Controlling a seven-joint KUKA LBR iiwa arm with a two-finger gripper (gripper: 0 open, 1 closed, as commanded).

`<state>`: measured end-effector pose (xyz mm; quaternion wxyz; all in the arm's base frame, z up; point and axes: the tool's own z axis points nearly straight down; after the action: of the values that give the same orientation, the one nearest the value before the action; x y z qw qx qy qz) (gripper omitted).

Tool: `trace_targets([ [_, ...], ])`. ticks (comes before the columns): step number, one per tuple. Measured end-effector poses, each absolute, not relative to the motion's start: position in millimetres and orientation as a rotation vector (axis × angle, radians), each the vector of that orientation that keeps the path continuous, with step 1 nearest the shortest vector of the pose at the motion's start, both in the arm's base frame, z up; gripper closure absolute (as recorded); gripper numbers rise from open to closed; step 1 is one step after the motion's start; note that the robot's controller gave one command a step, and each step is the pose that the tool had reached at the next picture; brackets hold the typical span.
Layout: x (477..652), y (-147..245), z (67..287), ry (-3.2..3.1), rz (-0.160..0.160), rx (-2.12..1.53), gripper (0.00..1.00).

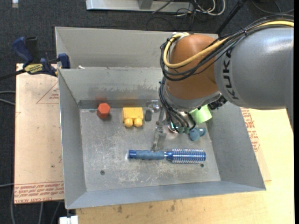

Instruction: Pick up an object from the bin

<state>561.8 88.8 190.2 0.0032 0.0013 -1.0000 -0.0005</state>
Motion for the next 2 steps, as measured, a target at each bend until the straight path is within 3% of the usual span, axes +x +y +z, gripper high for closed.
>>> trace_targets([
  [1, 513.5, 54.1, 86.0, -3.118, 0.001, -0.315, 0.0],
  [2, 515.9, 54.9, 88.9, -3.125, -0.002, -0.317, 1.0],
])
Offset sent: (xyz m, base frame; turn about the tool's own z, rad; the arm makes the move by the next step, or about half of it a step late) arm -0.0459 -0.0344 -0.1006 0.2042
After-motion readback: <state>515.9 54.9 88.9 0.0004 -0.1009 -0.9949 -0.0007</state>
